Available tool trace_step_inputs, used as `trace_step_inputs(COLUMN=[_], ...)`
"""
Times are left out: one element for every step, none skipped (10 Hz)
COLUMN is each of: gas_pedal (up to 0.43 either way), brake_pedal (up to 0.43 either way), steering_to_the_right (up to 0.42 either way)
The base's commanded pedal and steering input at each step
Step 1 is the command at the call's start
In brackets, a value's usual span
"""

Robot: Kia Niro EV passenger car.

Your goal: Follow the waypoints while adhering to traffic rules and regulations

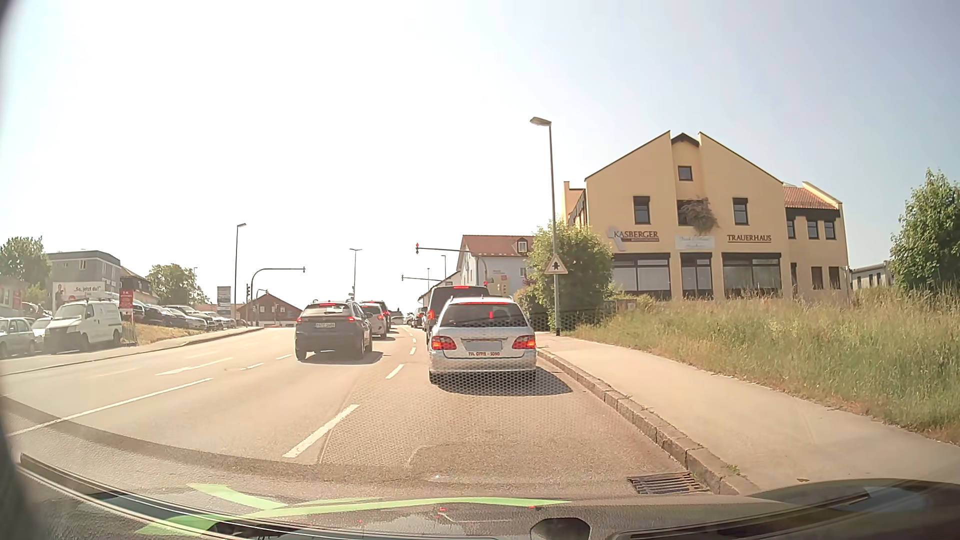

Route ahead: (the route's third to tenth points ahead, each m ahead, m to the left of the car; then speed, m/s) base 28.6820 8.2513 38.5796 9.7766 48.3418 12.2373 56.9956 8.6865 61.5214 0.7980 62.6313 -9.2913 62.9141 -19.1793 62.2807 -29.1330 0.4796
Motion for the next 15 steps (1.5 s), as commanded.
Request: trace_step_inputs(gas_pedal=[0.000,0.000,0.000,0.000,0.000,0.000,0.000,0.000,0.000,0.000,0.000,0.000,0.000,0.000,0.000], brake_pedal=[0.085,0.098,0.116,0.146,0.183,0.220,0.232,0.232,0.232,0.232,0.232,0.232,0.232,0.232,0.232], steering_to_the_right=[-0.037,-0.036,-0.036,-0.036,-0.036,-0.036,-0.036,-0.036,-0.036,-0.036,-0.036,-0.035,-0.035,-0.035,-0.035])
